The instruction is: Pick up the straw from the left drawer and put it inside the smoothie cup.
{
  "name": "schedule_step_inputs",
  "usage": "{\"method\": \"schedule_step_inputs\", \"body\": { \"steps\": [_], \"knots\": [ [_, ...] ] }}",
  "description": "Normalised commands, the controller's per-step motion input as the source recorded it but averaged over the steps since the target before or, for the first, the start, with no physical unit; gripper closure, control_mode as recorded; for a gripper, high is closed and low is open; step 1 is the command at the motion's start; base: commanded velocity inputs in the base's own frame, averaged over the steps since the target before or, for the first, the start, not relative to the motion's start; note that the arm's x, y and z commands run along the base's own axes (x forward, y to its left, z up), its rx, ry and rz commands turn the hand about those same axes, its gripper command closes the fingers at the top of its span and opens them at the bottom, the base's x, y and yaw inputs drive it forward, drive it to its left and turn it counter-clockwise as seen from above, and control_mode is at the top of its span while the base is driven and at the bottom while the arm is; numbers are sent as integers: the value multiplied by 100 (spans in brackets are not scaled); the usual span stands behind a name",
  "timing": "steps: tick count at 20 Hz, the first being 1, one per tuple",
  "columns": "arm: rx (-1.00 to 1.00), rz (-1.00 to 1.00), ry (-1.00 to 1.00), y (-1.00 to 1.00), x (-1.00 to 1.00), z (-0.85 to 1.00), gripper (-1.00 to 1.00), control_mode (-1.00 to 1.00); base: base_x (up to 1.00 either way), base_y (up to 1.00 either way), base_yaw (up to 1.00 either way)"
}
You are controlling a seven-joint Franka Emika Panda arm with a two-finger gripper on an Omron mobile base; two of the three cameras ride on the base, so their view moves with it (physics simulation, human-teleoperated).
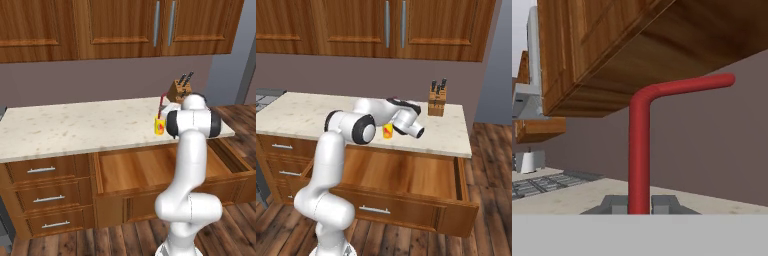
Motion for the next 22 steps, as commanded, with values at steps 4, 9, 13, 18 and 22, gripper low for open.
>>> {"method": "schedule_step_inputs", "body": {
  "steps": [4,9,13,18,22],
  "knots": [
    [0,0,0,0,15,-20,100,-100,0,0,0],
    [0,0,0,0,17,-12,100,-100,0,0,0],
    [0,0,0,-4,10,-5,100,-100,0,0,0],
    [0,0,0,-13,-9,0,100,-100,0,0,0],
    [0,0,0,-13,-39,0,100,-100,0,0,0]
  ]
}}
